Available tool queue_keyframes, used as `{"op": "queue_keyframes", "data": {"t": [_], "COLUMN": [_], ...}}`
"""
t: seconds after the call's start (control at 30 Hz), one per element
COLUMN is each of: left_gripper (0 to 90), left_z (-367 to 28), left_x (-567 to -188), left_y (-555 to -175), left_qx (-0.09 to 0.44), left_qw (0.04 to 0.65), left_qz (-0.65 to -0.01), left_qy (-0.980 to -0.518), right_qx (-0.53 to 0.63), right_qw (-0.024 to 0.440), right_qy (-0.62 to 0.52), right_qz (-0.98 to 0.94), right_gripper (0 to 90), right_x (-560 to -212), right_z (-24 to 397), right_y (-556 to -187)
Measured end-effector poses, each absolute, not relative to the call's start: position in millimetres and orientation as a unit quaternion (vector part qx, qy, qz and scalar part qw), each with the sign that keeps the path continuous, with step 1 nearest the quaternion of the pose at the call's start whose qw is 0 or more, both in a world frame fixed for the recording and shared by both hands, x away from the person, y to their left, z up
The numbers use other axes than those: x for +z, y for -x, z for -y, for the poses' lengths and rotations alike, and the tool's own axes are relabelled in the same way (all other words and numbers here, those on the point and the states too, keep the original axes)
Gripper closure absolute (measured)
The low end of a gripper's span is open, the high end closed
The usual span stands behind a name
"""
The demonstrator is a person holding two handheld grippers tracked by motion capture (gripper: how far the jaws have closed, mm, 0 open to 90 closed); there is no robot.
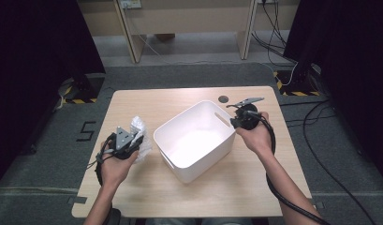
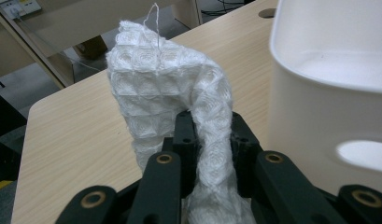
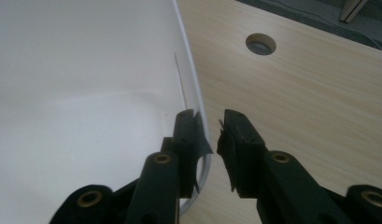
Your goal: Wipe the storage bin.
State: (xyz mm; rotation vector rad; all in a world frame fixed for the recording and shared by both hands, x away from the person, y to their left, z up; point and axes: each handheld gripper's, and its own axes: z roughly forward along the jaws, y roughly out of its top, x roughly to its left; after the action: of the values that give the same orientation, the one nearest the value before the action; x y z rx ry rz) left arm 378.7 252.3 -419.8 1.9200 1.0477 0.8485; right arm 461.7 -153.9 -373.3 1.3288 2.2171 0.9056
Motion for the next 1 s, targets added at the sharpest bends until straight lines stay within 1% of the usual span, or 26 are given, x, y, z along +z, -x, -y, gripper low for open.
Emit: {"op": "queue_keyframes", "data": {"t": [0.13,0.17,0.37,0.5,0.6,0.73,0.8,1.0], "left_gripper": [76.9,76.9,76.9,76.8,76.8,76.7,76.7,76.7], "left_z": [-244.7,-243.2,-234.9,-230.0,-227.1,-226.4,-227.1,-220.4], "left_x": [-423.9,-425.5,-434.0,-437.2,-438.2,-437.0,-436.4,-435.5], "left_y": [-381.1,-380.5,-374.3,-371.9,-371.1,-373.7,-377.0,-377.2], "left_qx": [0.322,0.317,0.309,0.307,0.307,0.307,0.312,0.305], "left_qw": [0.39,0.391,0.386,0.387,0.385,0.386,0.387,0.384], "left_qz": [-0.403,-0.402,-0.387,-0.379,-0.377,-0.371,-0.358,-0.354], "left_qy": [-0.763,-0.765,-0.778,-0.783,-0.785,-0.787,-0.791,-0.796], "right_qx": [0.339,0.344,0.336,0.325,0.327,0.317,0.318,0.318], "right_qw": [0.202,0.193,0.192,0.167,0.149,0.148,0.147,0.165], "right_qy": [-0.478,-0.481,-0.489,-0.48,-0.47,-0.462,-0.467,-0.479], "right_qz": [-0.785,-0.783,-0.782,-0.797,-0.807,-0.814,-0.812,-0.801], "right_gripper": [74.8,76.6,81.6,82.6,82.7,82.3,81.8,80.1], "right_x": [-362.0,-360.8,-360.6,-368.4,-375.0,-380.1,-382.3,-385.2], "right_z": [166.2,169.5,186.5,185.0,175.7,162.6,160.8,155.0], "right_y": [-450.4,-447.7,-429.5,-420.2,-415.7,-416.3,-419.5,-437.3]}}
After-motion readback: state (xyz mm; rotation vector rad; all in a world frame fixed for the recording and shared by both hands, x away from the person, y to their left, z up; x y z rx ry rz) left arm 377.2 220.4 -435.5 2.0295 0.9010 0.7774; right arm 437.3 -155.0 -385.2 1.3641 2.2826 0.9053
